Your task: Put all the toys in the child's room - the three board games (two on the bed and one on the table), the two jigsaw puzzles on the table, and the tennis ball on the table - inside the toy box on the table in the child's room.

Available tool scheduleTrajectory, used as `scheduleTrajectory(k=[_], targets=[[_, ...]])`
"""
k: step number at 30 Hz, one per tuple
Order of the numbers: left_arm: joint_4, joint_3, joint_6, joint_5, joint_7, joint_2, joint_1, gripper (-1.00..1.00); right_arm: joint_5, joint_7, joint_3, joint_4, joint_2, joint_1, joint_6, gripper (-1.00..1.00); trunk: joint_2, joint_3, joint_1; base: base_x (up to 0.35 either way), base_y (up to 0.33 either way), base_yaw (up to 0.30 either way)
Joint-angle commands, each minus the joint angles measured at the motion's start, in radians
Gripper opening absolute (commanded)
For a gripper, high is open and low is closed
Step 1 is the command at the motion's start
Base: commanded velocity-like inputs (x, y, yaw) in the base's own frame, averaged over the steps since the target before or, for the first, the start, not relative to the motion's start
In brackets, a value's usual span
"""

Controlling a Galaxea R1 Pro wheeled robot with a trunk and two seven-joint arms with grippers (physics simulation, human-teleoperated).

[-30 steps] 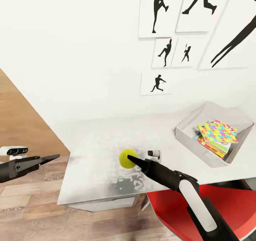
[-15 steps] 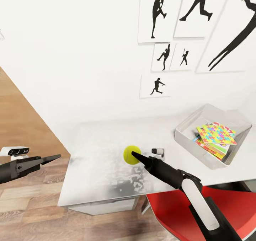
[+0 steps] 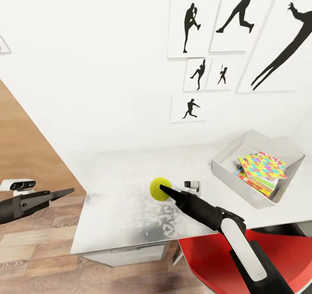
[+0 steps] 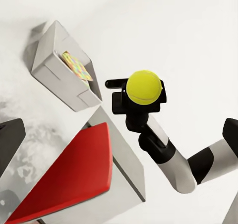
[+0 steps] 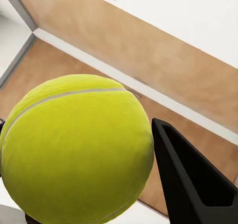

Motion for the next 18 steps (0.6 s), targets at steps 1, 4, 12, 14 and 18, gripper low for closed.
scheduleTrajectory(k=[1, 4, 12, 14, 18], targets=[[0.000, -0.001, 0.010, -0.001, -0.004, 0.000, -0.001, 1.00, -0.012, -0.002, 0.000, 0.000, -0.001, -0.001, 0.009, -1.00, -0.002, 0.000, 0.001, 0.000, 0.000, 0.000], [0.000, -0.001, 0.010, 0.000, -0.004, 0.000, -0.001, 1.00, -0.012, -0.004, 0.003, 0.000, 0.002, -0.001, 0.009, -1.00, -0.002, 0.005, 0.001, 0.000, 0.000, 0.000], [0.000, 0.001, 0.009, 0.000, -0.004, 0.000, -0.001, 1.00, -0.012, -0.004, 0.003, 0.000, 0.002, -0.001, 0.009, -1.00, -0.002, 0.018, 0.001, 0.000, 0.000, 0.000], [0.000, 0.001, 0.009, 0.001, -0.004, 0.000, -0.001, 1.00, -0.012, -0.008, 0.005, 0.000, 0.004, -0.001, 0.009, -1.00, -0.002, 0.021, 0.001, 0.000, 0.000, 0.000], [0.000, 0.002, 0.009, -0.001, -0.004, 0.000, -0.001, 1.00, -0.012, -0.010, 0.006, 0.000, 0.005, -0.001, 0.009, -1.00, -0.002, 0.028, 0.001, 0.000, 0.000, 0.000]])
